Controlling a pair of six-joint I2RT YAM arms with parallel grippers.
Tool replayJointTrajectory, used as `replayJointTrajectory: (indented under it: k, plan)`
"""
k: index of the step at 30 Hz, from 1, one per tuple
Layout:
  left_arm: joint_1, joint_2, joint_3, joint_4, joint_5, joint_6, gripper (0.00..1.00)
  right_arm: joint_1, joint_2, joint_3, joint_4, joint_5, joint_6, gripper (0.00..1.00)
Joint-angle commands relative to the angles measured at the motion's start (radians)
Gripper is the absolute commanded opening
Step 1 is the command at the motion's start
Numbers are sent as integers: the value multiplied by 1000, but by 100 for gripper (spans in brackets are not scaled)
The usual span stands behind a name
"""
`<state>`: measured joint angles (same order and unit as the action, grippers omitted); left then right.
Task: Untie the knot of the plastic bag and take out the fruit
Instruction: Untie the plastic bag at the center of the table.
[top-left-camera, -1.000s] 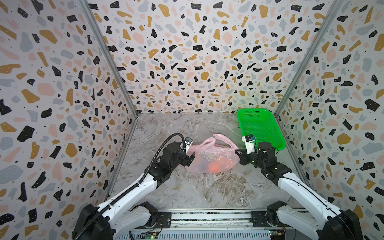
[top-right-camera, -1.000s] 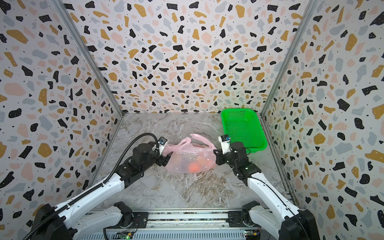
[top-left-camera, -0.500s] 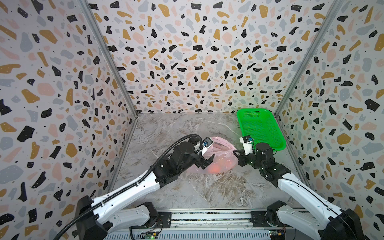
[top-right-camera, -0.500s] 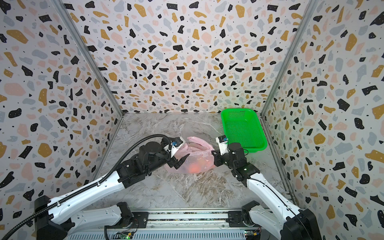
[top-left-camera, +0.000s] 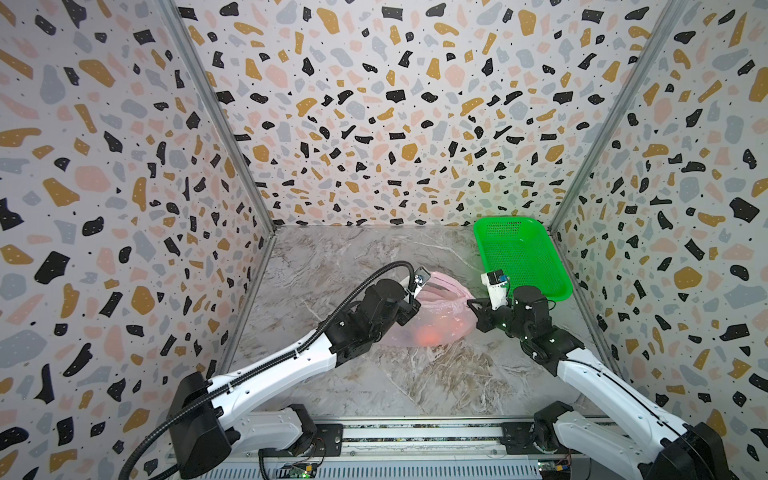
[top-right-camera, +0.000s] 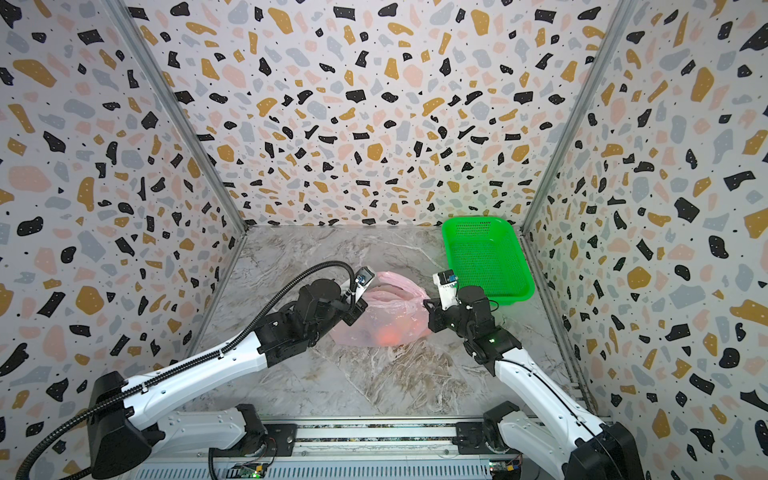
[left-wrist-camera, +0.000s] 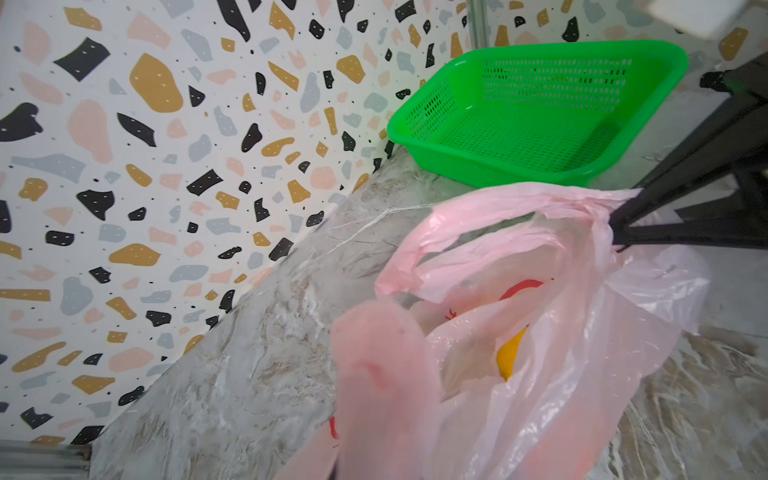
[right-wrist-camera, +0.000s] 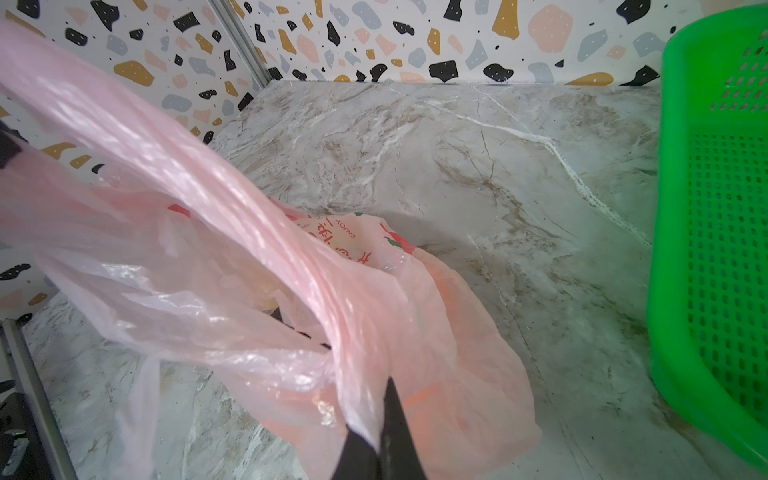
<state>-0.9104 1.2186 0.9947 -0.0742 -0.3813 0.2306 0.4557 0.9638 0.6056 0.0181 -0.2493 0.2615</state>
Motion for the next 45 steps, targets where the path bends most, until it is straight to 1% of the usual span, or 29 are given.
replayJointTrajectory:
  k: [1, 6, 9, 13, 15, 17, 18, 19, 20, 22, 23, 25, 26, 27, 30, 32, 41, 45]
  plan:
    - [15, 28, 57, 138, -93, 25, 0, 6, -22, -9, 74, 25, 30, 0]
    - [87, 78, 149, 185, -45, 30, 0, 5, -29, -4, 134, 92, 33, 0]
    - [107, 83, 175, 220, -26, 57, 0, 2, -38, 9, 152, 126, 17, 0]
    - [108, 47, 134, 268, 32, 61, 0, 1, -92, -2, 130, 128, 19, 0]
    - [108, 11, 82, 285, 78, 39, 0, 3, -133, -31, 104, 105, 40, 0]
    - [108, -34, 16, 277, 113, -10, 0, 5, -174, -65, 62, 64, 77, 0]
    - [108, -57, -16, 271, 130, -31, 0, 7, -190, -78, 41, 44, 91, 3]
    - [106, -88, -62, 271, 154, -55, 0, 10, -209, -92, 17, 23, 110, 15]
    - [101, -121, -111, 280, 173, -81, 0, 16, -227, -101, -11, 4, 125, 25]
    - [80, -182, -196, 294, 182, -114, 0, 29, -256, -96, -79, -3, 143, 39]
    - [63, -211, -230, 294, 176, -125, 0, 33, -268, -81, -119, -8, 148, 48]
    - [34, -264, -276, 291, 157, -149, 0, 40, -278, -35, -179, -19, 143, 63]
    - [23, -285, -293, 294, 148, -161, 0, 40, -275, -5, -204, -35, 134, 68]
    - [13, -309, -310, 299, 144, -177, 0, 45, -265, 31, -230, -53, 118, 71]
    - [-12, -348, -334, 301, 135, -200, 0, 72, -212, 141, -314, -113, 49, 72]
    - [-25, -361, -348, 297, 134, -209, 0, 114, -173, 206, -373, -98, 3, 72]
    - [-61, -389, -374, 305, 127, -220, 0, 346, -46, 349, -479, 70, -195, 73]
    - [-64, -392, -381, 302, 131, -220, 0, 413, 0, 405, -517, 136, -293, 72]
